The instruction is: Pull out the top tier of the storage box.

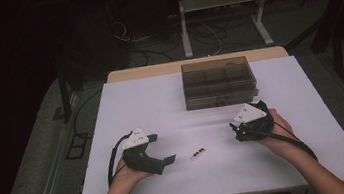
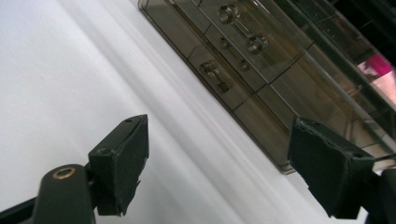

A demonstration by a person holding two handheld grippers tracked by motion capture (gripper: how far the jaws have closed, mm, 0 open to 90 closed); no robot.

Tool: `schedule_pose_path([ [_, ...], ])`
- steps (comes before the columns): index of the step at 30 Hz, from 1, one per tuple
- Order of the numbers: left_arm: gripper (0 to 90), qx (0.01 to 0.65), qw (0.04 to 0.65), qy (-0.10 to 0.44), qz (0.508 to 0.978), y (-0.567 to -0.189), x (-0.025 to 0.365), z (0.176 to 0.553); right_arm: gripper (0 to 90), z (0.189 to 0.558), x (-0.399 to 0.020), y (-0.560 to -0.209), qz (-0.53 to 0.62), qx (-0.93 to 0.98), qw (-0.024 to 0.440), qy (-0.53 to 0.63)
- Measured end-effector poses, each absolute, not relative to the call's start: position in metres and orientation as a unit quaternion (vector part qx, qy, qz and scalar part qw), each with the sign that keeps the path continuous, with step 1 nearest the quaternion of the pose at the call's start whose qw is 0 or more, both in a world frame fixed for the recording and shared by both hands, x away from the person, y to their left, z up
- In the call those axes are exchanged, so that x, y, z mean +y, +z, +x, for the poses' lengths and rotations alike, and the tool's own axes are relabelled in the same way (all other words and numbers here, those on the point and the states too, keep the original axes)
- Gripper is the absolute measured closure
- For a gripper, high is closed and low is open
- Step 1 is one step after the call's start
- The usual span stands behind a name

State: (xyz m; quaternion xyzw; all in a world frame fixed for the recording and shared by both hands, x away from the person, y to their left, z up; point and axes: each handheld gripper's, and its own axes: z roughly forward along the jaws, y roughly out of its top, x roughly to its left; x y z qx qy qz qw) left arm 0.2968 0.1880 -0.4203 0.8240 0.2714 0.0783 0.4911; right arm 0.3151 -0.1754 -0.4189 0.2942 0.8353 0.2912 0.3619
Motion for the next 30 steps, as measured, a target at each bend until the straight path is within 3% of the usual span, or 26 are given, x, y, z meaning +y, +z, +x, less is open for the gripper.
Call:
schedule_pose_path([
  [30,0.0,0.27,0.492,0.078,0.824,-0.42,0.188,0.297,20.7,0.326,-0.203,-0.407,0.388,0.809,0.198,0.395],
])
